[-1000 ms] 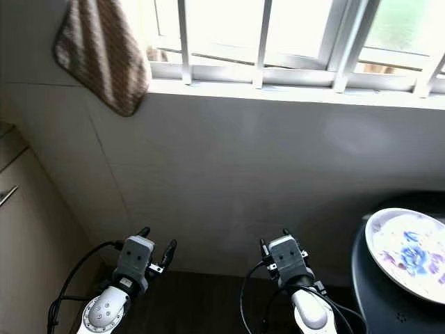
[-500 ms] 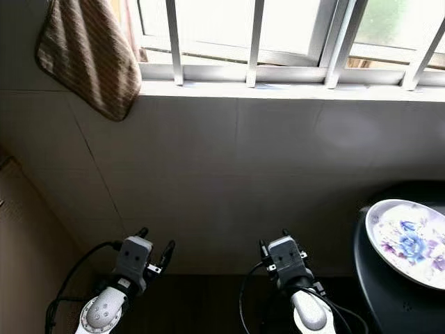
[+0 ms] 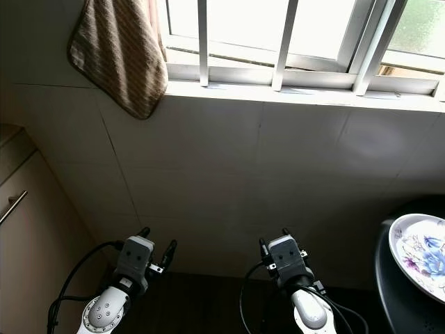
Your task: Kitchen organization
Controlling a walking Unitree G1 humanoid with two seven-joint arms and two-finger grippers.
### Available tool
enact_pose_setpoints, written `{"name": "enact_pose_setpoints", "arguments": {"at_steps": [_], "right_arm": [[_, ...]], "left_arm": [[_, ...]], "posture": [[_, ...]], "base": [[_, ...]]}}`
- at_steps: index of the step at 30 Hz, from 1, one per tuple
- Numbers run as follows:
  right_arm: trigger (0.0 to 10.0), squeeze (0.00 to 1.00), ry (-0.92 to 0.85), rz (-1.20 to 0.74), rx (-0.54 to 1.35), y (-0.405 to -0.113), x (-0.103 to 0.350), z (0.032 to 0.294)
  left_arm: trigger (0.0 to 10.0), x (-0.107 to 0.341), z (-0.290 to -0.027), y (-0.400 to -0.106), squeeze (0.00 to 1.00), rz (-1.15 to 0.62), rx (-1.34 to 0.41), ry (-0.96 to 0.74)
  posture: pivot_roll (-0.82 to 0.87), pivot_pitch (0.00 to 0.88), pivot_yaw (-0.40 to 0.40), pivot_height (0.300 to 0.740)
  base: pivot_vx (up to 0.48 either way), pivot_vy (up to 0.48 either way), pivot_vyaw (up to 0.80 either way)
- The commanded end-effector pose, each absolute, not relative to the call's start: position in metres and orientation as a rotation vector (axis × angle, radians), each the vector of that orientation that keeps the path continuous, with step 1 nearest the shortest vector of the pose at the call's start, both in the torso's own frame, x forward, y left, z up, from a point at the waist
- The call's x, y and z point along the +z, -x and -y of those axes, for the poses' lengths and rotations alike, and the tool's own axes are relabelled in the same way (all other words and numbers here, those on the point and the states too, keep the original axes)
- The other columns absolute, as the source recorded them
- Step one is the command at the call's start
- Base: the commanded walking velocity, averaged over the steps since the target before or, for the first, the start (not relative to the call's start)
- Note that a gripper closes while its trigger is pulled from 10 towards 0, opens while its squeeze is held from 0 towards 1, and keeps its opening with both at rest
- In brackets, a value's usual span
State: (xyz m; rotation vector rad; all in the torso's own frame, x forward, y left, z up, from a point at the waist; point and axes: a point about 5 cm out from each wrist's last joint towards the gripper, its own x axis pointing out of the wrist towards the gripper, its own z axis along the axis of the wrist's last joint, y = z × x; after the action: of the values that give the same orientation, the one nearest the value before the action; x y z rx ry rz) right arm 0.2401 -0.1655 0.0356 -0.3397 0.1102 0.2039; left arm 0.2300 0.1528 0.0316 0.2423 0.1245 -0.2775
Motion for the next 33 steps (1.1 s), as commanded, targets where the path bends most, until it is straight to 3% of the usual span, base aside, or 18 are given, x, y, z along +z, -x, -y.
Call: {"name": "enact_pose_setpoints", "arguments": {"at_steps": [1,17,24,33], "right_arm": [[10.0,0.00,0.340,-0.106,0.200,-0.242,0.036,0.168],[10.0,0.00,0.347,-0.132,0.204,-0.239,0.024,0.165],[10.0,0.00,0.340,-0.118,0.196,-0.238,0.026,0.166],[10.0,0.00,0.347,-0.104,0.200,-0.239,0.028,0.165]], "left_arm": [[10.0,0.032,-0.152,-0.231,0.00,-0.125,-0.285,-0.246],[10.0,0.019,-0.151,-0.229,0.00,-0.164,-0.296,-0.241],[10.0,0.020,-0.151,-0.229,0.00,-0.159,-0.300,-0.246],[10.0,0.021,-0.153,-0.229,0.00,-0.156,-0.292,-0.252]], "posture": [[0.03,0.000,0.003,0.740],[0.05,0.000,0.002,0.740],[0.05,0.000,0.001,0.740],[0.05,0.000,0.004,0.740]], "base": [[0.000,0.000,0.00],[0.000,0.000,0.00],[0.000,0.000,-0.69],[0.000,-0.464,0.00]]}}
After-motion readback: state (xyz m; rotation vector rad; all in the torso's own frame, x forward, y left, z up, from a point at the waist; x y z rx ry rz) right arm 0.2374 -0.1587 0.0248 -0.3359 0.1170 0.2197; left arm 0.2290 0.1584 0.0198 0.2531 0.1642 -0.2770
